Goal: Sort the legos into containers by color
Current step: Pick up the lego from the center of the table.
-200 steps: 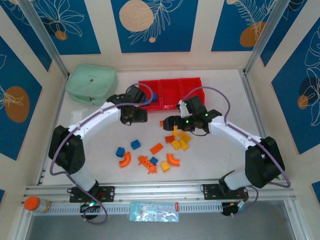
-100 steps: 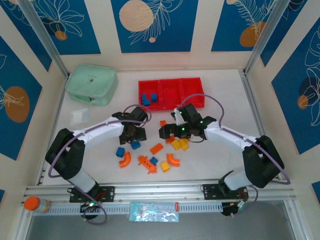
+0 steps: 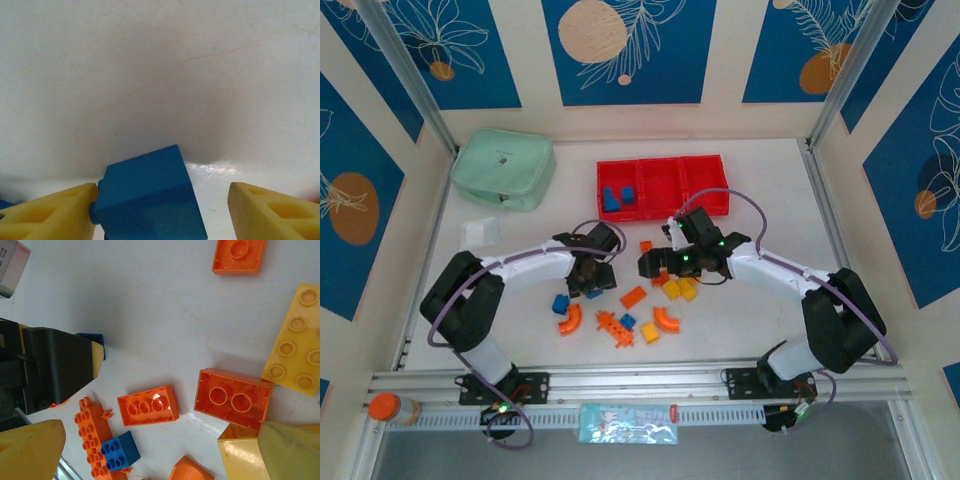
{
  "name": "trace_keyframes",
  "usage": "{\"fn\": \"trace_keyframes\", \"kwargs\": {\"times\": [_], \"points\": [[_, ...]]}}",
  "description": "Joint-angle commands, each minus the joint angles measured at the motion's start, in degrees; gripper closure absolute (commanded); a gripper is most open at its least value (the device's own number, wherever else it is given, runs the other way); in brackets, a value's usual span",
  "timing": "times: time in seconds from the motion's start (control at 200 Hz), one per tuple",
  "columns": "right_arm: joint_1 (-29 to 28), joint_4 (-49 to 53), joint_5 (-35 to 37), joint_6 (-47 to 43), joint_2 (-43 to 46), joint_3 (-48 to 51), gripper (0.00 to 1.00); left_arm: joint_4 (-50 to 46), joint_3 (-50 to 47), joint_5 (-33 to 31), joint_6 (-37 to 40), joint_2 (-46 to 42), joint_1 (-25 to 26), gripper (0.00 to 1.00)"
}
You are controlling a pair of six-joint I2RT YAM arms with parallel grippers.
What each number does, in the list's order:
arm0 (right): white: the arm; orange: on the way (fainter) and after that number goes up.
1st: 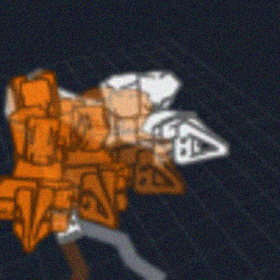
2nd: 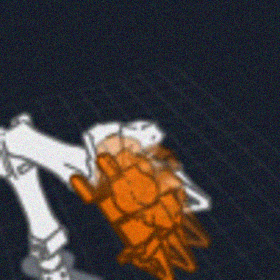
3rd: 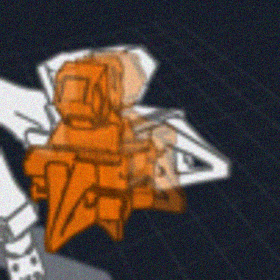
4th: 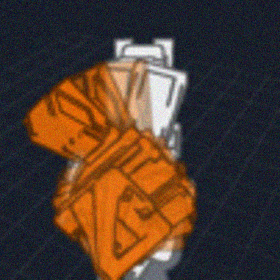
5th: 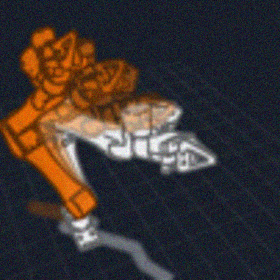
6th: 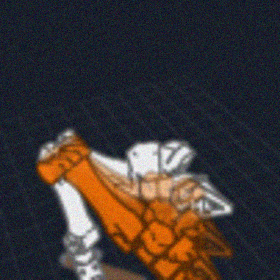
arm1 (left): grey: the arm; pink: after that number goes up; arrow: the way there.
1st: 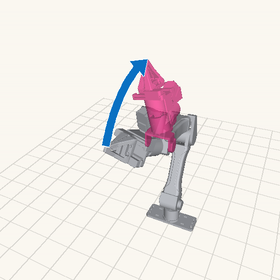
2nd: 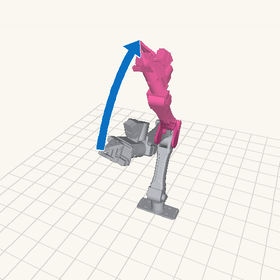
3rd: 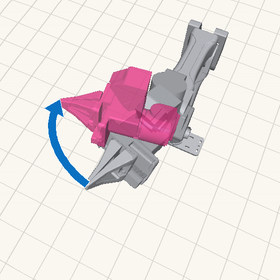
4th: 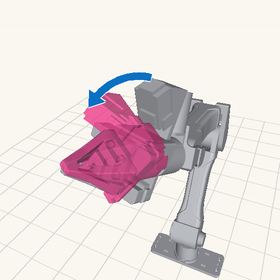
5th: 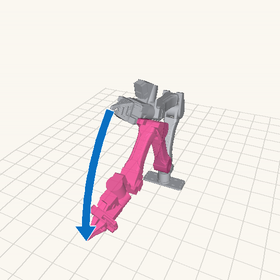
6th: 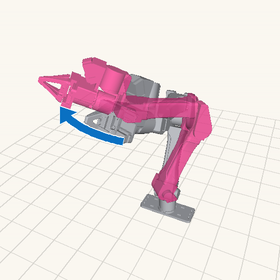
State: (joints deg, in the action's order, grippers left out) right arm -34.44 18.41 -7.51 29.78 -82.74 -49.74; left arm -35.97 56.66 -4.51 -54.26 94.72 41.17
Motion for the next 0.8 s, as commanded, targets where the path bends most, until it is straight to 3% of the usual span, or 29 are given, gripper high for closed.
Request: {"fn": "trace_keyframes", "kwargs": {"times": [0.0,0.32,0.58,0.795], "points": [[0.2,0.0,0.0,-0.8,-0.4,-0.4,0.01,1.1,-0.2,0.4,-0.8,1.1,0.6,0.36],[0.7,1.0,0.3,-1.0,0.6,-0.5,0.01,0.2,1.9,-0.1,0.7,1.5,0.6,0.52],[3.0,3.2,0.1,-2.3,3.2,-2.0,0.01,-3.2,6.4,-3.1,3.5,-1.7,0.5,0.56],[7.2,4.1,-0.7,-3.7,4.2,-4.3,0.01,-5.2,16.2,-7.0,10.4,0.4,-0.3,0.57]]}}
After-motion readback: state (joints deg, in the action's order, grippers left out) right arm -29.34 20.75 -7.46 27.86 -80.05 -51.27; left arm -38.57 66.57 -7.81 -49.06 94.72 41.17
